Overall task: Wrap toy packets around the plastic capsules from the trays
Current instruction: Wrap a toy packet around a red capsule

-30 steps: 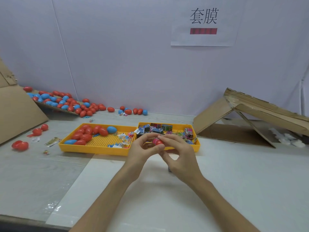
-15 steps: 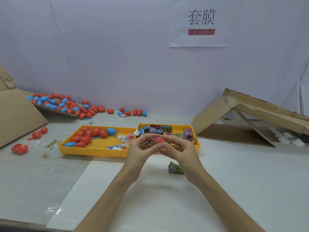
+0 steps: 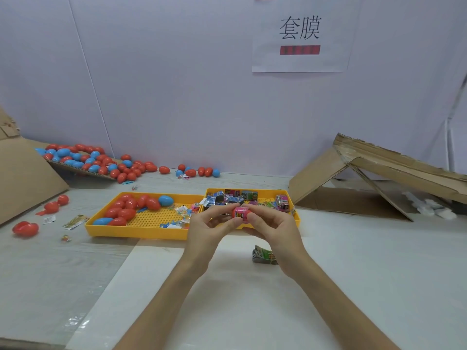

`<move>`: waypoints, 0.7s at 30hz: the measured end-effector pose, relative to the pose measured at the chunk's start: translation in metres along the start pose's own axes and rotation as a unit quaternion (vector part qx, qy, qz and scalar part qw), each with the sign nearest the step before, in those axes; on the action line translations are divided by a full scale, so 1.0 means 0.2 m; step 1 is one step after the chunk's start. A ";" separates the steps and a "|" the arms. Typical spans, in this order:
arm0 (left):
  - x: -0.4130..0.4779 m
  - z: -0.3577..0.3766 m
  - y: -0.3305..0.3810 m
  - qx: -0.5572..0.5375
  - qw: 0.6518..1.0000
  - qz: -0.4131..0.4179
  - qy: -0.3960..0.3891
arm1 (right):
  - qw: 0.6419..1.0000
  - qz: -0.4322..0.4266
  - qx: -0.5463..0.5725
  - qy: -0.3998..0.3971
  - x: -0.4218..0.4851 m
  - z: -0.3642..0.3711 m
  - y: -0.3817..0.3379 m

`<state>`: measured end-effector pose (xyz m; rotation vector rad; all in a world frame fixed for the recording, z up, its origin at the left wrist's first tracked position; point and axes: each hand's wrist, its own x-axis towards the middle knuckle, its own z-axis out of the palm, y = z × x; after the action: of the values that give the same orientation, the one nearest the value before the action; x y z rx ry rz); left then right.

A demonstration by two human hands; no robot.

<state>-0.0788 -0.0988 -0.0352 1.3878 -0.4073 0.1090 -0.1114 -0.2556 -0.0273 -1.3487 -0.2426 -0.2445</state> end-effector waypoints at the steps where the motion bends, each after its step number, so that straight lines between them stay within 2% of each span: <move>1: 0.00 0.00 0.00 0.002 1.000 0.001 -0.001 | 1.000 -0.002 0.000 0.002 0.00 0.00 0.00; 11: 0.00 0.00 0.00 0.011 1.000 0.009 -0.004 | 1.000 0.002 -0.005 0.012 0.01 -0.03 0.02; 16: -0.01 0.01 0.01 -0.020 1.000 -0.006 -0.020 | 0.997 0.061 0.050 0.021 0.03 -0.04 0.01; 21: -0.01 0.01 0.02 0.009 1.000 0.004 -0.022 | 0.995 0.083 0.044 0.018 0.03 -0.04 0.00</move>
<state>-0.0826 -0.0997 -0.0328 1.4085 -0.4508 0.0892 -0.1061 -0.2636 -0.0271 -1.2685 -0.1083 -0.1169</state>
